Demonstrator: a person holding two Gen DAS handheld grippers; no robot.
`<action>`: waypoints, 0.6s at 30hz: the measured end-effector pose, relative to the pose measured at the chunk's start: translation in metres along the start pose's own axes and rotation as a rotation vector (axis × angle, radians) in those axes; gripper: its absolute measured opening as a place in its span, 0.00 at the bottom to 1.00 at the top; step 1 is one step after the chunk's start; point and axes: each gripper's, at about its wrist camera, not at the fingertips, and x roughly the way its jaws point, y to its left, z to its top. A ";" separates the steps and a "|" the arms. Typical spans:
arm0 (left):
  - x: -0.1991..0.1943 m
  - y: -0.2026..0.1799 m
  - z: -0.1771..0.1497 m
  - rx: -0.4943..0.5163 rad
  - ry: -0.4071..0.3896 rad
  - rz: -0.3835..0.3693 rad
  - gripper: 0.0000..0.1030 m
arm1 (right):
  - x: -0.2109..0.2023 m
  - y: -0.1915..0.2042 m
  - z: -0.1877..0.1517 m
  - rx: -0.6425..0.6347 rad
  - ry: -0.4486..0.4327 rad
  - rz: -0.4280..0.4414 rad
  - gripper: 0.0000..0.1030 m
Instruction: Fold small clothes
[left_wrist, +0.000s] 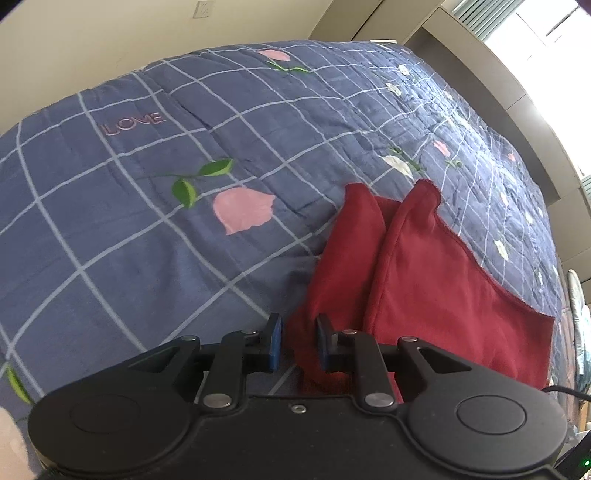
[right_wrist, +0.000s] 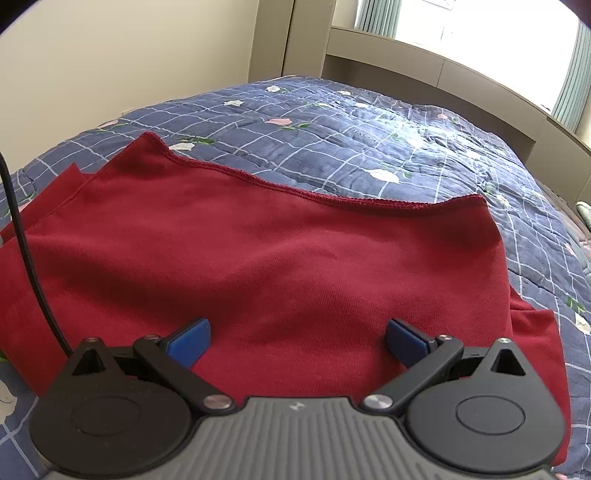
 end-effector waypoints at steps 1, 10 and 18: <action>-0.002 0.000 -0.001 0.001 -0.001 0.006 0.21 | 0.000 0.000 0.000 -0.002 0.000 -0.001 1.00; -0.023 0.004 -0.012 -0.039 -0.038 0.083 0.34 | 0.000 0.002 0.003 -0.018 0.013 -0.009 1.00; -0.033 0.002 -0.037 -0.044 -0.033 -0.077 0.89 | 0.000 0.003 0.003 -0.019 0.019 -0.013 1.00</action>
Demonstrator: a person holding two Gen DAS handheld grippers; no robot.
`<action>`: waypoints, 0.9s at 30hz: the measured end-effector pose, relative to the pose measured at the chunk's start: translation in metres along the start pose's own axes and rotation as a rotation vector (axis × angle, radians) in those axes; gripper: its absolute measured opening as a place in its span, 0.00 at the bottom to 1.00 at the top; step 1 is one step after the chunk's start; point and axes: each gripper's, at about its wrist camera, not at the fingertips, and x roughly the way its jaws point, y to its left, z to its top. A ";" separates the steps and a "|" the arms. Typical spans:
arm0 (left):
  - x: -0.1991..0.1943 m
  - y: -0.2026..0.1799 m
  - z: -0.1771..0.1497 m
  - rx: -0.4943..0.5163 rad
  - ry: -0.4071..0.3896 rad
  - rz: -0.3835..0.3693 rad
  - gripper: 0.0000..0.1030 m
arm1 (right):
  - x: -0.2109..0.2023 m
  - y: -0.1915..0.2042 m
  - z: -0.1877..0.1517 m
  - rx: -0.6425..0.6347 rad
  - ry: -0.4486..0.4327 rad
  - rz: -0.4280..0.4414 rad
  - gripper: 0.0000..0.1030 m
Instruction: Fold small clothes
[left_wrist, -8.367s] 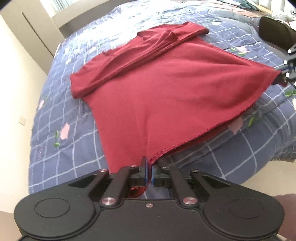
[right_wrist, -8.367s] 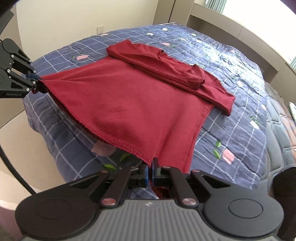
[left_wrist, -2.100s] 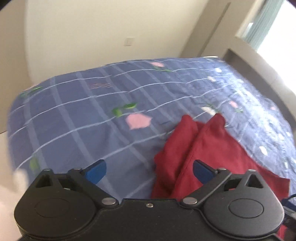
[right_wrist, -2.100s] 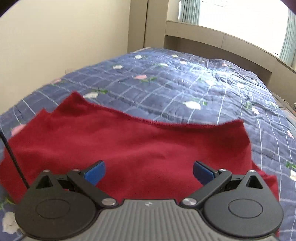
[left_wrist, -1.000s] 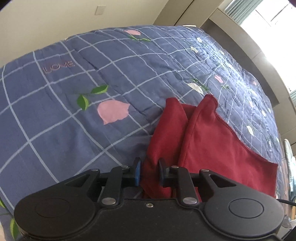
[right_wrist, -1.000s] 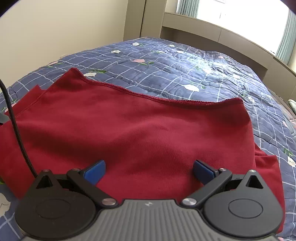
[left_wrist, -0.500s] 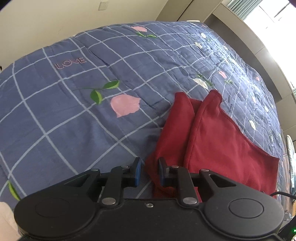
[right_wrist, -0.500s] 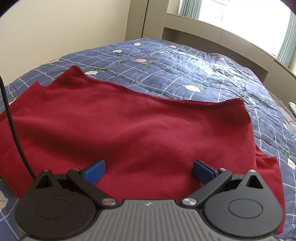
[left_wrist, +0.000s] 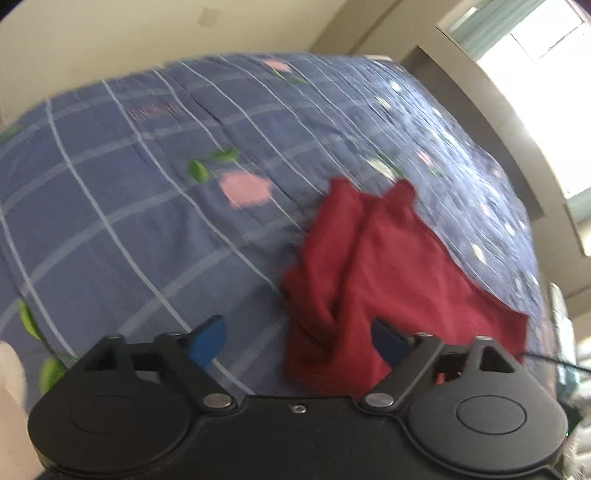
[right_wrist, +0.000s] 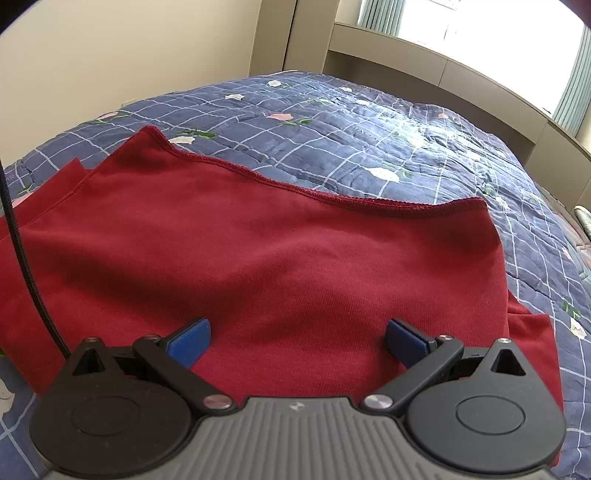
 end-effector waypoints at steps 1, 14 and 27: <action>0.004 -0.002 -0.004 0.002 0.018 -0.013 0.89 | 0.000 0.000 0.000 0.000 0.000 0.000 1.00; 0.037 -0.018 -0.017 -0.038 0.072 -0.087 0.93 | -0.009 -0.003 -0.006 -0.091 -0.073 -0.041 1.00; 0.051 -0.021 -0.008 -0.138 0.034 -0.014 0.85 | -0.007 -0.002 -0.036 0.021 -0.161 -0.047 1.00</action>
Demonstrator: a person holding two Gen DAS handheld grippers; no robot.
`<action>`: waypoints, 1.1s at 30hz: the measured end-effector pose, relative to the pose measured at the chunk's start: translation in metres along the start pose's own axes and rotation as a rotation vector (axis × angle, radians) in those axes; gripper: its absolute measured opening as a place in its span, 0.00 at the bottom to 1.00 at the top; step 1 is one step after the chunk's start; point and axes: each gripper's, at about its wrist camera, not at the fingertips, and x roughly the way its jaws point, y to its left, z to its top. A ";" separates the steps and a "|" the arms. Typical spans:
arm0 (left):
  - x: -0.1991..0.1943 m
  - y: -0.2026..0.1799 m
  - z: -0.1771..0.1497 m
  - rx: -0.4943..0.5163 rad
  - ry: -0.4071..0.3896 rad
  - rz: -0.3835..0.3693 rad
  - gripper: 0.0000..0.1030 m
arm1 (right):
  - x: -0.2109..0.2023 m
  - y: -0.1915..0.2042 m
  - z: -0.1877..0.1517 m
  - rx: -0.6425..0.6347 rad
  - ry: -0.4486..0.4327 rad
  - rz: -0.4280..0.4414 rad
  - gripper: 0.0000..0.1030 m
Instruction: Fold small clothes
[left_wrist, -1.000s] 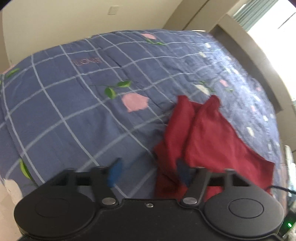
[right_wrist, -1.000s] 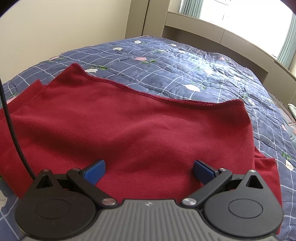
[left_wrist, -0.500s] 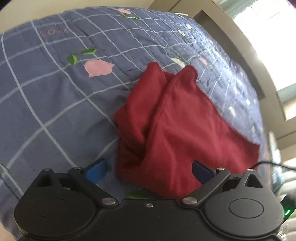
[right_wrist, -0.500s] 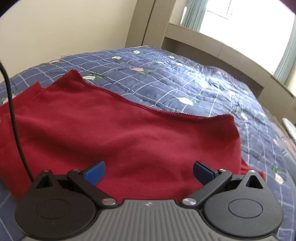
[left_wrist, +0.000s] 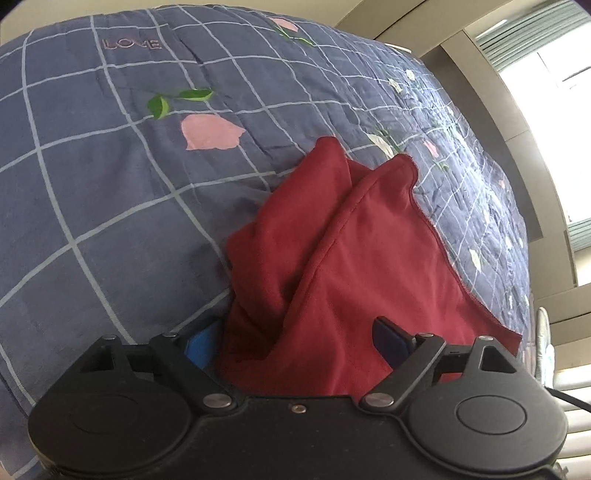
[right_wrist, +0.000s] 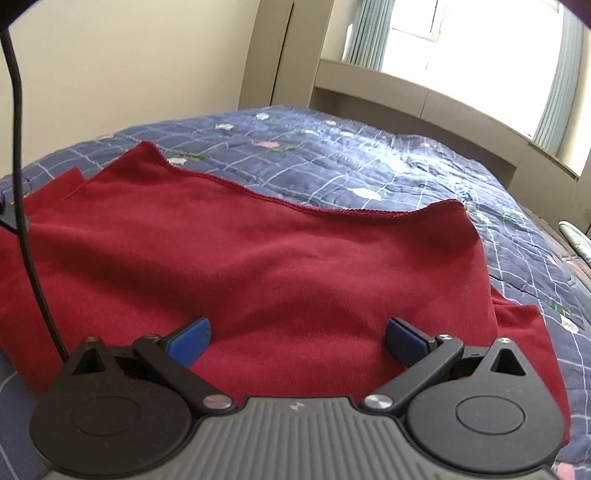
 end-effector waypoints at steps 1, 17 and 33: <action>0.001 -0.002 0.000 0.003 -0.001 0.011 0.82 | 0.000 0.000 0.000 0.001 0.000 0.000 1.00; -0.019 -0.050 -0.005 0.096 -0.107 0.073 0.16 | -0.005 -0.032 0.032 -0.117 0.110 0.120 1.00; -0.044 -0.196 -0.051 0.438 -0.180 -0.153 0.15 | -0.060 -0.189 0.011 0.013 0.131 -0.093 1.00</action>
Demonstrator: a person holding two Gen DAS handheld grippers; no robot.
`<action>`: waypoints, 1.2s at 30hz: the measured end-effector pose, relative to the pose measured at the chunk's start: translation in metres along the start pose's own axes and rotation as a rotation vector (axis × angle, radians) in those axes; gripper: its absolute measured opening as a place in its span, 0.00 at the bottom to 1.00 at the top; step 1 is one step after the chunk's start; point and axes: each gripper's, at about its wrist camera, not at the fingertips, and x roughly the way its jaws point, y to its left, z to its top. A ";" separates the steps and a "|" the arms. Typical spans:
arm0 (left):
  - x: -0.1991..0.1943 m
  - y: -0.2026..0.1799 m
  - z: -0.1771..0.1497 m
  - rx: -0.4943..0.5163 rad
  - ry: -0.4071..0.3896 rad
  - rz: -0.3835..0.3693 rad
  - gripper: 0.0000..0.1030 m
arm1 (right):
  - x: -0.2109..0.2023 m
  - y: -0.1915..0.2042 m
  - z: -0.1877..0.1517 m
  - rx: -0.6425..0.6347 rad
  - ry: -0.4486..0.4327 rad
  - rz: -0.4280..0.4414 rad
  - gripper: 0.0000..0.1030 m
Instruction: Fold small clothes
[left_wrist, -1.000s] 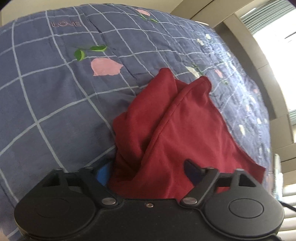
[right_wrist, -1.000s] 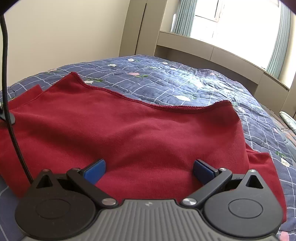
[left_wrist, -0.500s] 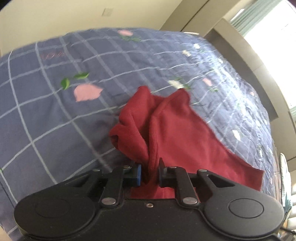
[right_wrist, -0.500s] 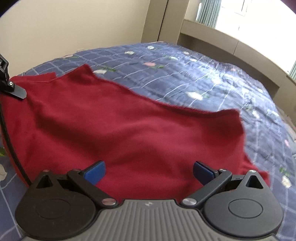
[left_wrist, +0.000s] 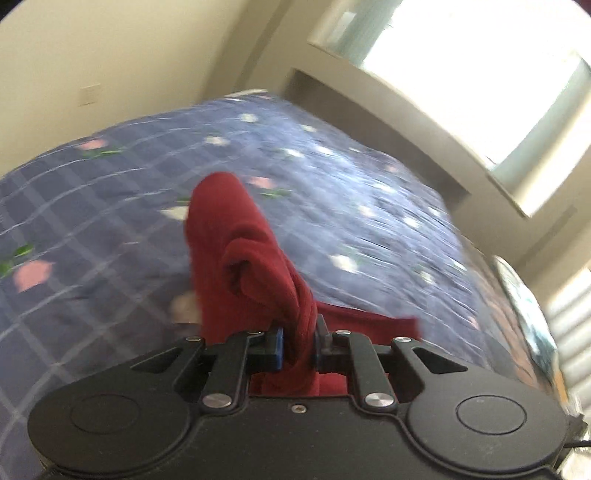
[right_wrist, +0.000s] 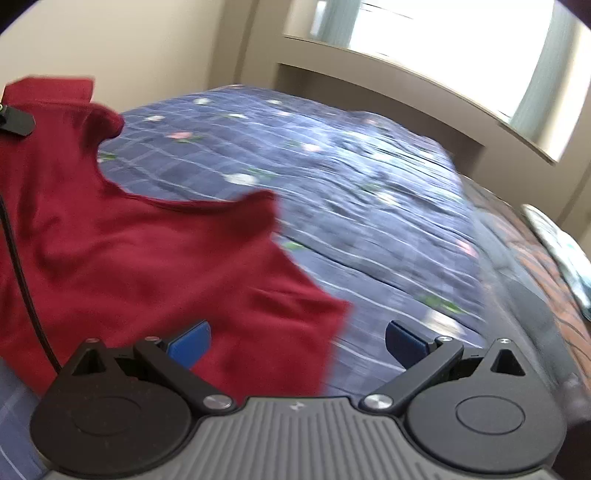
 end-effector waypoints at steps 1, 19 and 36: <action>0.002 -0.012 -0.002 0.025 0.009 -0.023 0.15 | -0.002 -0.008 -0.003 0.011 0.007 -0.017 1.00; 0.078 -0.128 -0.101 0.209 0.382 -0.220 0.36 | -0.003 -0.082 -0.042 0.224 0.103 -0.087 1.00; 0.039 -0.037 -0.067 -0.105 0.211 0.128 0.99 | 0.019 -0.064 0.005 0.464 0.171 0.278 0.95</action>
